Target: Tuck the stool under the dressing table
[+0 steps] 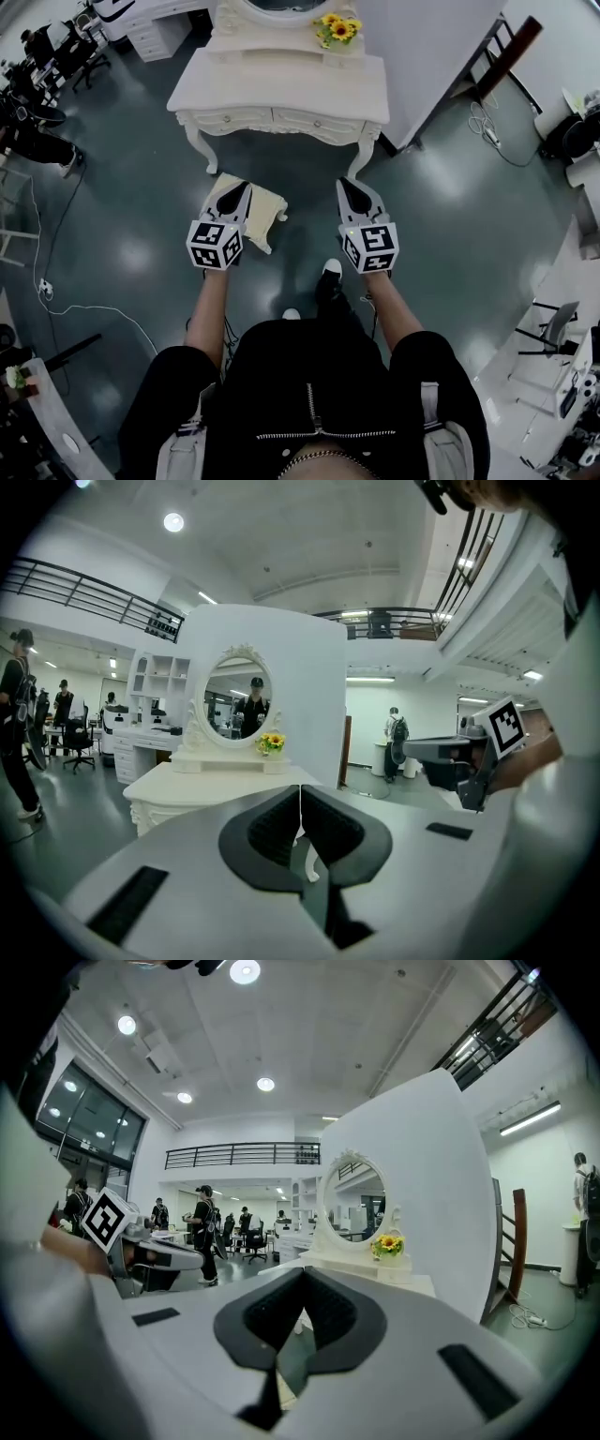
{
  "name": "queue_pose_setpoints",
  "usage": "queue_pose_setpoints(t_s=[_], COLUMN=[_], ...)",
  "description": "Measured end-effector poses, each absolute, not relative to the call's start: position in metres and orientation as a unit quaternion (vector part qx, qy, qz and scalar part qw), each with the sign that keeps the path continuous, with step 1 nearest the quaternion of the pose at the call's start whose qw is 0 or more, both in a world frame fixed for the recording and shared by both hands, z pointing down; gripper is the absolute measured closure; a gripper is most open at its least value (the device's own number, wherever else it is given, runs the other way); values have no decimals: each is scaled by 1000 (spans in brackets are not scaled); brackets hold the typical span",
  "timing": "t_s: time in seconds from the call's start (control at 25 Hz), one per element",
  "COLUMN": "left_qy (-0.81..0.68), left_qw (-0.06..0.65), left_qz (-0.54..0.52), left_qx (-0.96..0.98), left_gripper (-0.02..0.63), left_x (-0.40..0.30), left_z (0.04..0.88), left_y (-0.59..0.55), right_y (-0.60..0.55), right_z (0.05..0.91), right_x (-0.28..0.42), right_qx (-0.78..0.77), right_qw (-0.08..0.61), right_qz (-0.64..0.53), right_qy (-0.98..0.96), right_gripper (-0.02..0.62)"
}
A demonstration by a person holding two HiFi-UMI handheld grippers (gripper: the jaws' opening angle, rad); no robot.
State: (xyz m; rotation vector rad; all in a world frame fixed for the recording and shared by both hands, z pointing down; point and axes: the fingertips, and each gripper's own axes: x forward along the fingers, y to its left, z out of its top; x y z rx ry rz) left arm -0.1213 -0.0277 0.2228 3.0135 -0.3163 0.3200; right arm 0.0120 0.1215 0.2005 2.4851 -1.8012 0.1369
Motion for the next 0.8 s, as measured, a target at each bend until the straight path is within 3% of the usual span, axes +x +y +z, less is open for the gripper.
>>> queue_pose_setpoints(t_s=[0.44, 0.8], left_qy=[-176, -220], left_qw=[77, 89], left_qz=[100, 110], left_qx=[976, 965], left_gripper=[584, 584], left_x=[-24, -13], left_z=[221, 235], left_y=[-72, -94], right_y=[54, 2], right_z=[196, 208], right_x=[132, 157], right_qx=[762, 726], right_qw=[40, 46], right_qz=[49, 56], right_qy=[-644, -684], right_gripper=[591, 591])
